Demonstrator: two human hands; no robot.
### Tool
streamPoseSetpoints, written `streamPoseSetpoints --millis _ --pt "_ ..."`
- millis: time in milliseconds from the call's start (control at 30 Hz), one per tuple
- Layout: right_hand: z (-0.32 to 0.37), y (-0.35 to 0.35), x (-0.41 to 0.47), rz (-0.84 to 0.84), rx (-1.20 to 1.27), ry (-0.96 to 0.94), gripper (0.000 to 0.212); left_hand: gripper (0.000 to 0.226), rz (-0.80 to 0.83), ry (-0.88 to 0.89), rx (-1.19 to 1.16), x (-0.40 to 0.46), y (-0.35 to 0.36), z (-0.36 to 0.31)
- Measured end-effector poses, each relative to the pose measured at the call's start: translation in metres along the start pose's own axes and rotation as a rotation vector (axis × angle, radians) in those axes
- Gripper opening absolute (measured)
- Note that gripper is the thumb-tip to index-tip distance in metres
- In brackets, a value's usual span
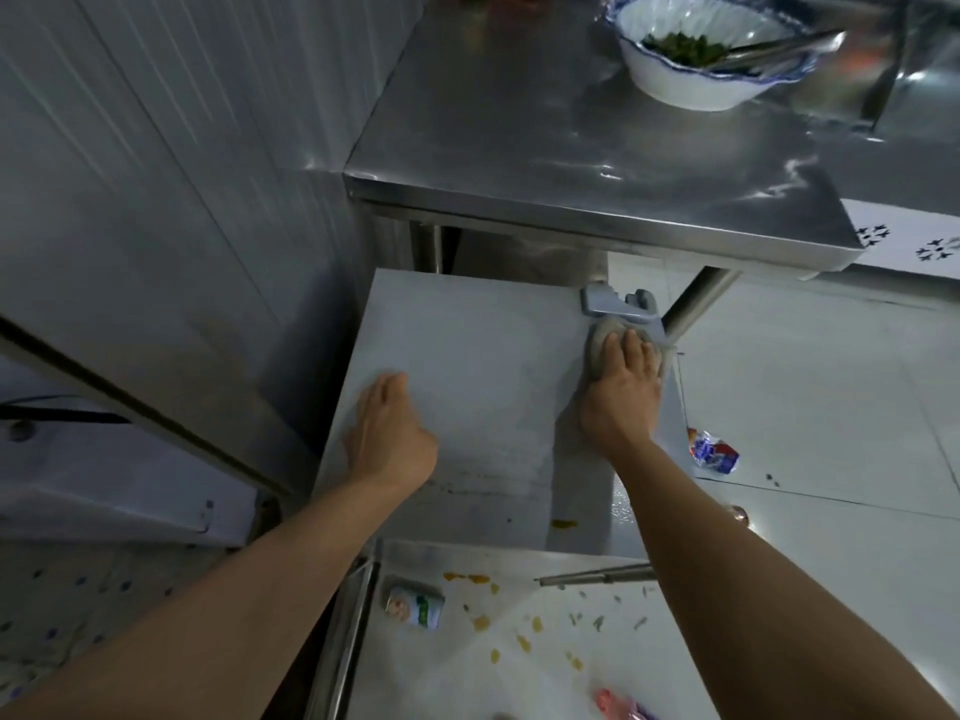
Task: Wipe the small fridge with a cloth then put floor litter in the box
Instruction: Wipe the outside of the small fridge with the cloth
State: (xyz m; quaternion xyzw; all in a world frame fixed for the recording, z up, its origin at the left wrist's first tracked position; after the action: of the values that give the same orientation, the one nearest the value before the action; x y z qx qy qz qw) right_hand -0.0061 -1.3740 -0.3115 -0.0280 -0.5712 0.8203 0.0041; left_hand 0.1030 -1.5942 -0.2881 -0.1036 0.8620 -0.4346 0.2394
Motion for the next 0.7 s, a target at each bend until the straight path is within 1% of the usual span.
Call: streamPoseSetpoints --millis 100,200,267,333,433,533,633,700 --pt "-0.001 -0.002 -0.018 0.03 0.036 -0.086 0.056 0.061 0.046 0.014 -0.001 0.001 0.012 -0.019" --pt "-0.009 0.001 -0.054 0.016 0.001 -0.176 0.056 0.057 0.06 0.039 0.034 0.001 0.025 -0.038" --pt "-0.015 0.004 -0.064 0.019 0.003 -0.178 0.055 0.054 0.059 0.056 0.073 0.003 0.032 -0.052" --pt "-0.018 0.003 -0.05 0.034 0.001 -0.161 0.055 0.054 0.066 0.076 0.099 0.008 0.04 -0.067" --pt "-0.018 -0.004 -0.004 0.038 0.029 -0.105 0.057 0.054 0.066 0.116 0.134 0.015 0.05 -0.084" --pt "-0.02 -0.014 0.034 0.053 0.024 -0.13 0.055 0.054 0.066 0.127 0.16 0.017 0.057 -0.088" --pt "-0.032 -0.02 0.033 0.088 -0.008 -0.195 0.054 0.058 0.048 0.117 0.184 0.017 0.058 -0.086" --pt "-0.046 -0.023 0.009 0.096 0.02 -0.175 0.055 0.058 0.046 0.109 0.193 0.017 0.057 -0.087"
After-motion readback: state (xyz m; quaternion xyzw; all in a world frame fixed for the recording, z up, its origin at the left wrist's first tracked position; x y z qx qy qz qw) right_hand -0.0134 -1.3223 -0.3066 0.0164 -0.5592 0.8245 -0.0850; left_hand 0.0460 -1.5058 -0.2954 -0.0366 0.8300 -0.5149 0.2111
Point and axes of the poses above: each hand's wrist, its own x-axis towards the middle knuckle, its own y-axis out of the palm, z = x × y, the point moved 4 cm from there along x, towards the middle knuckle, and after that the axes turned 1 degree about x, right-handed, at the moved point
